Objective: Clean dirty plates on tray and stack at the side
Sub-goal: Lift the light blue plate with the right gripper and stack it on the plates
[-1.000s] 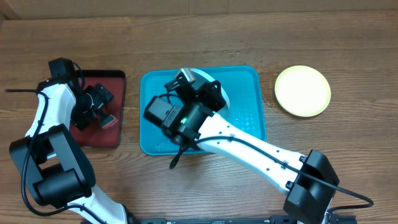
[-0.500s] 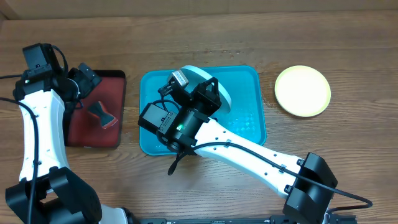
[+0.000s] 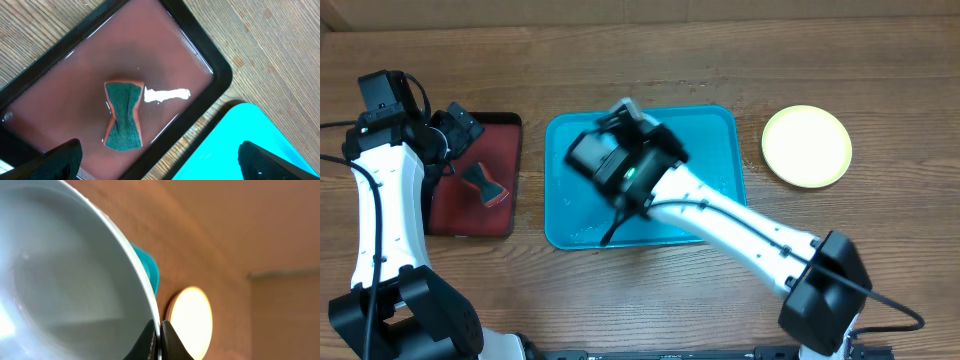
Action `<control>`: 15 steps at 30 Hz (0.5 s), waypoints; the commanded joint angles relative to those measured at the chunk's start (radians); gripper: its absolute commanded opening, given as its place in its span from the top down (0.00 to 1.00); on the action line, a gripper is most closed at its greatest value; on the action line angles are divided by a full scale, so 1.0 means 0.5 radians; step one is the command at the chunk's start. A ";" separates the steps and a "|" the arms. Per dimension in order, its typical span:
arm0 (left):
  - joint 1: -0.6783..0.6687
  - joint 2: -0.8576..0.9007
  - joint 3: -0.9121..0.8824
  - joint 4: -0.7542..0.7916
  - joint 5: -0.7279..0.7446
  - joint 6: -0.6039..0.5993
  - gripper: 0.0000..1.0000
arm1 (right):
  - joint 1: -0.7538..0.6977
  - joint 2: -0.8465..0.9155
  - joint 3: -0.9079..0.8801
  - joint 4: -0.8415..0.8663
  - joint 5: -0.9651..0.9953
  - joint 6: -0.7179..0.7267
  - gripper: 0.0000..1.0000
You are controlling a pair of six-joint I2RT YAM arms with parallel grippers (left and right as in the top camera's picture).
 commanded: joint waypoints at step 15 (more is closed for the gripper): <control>-0.001 0.018 0.014 0.002 0.014 -0.008 0.00 | -1.692 -0.196 -0.087 -0.233 -1.923 0.230 0.96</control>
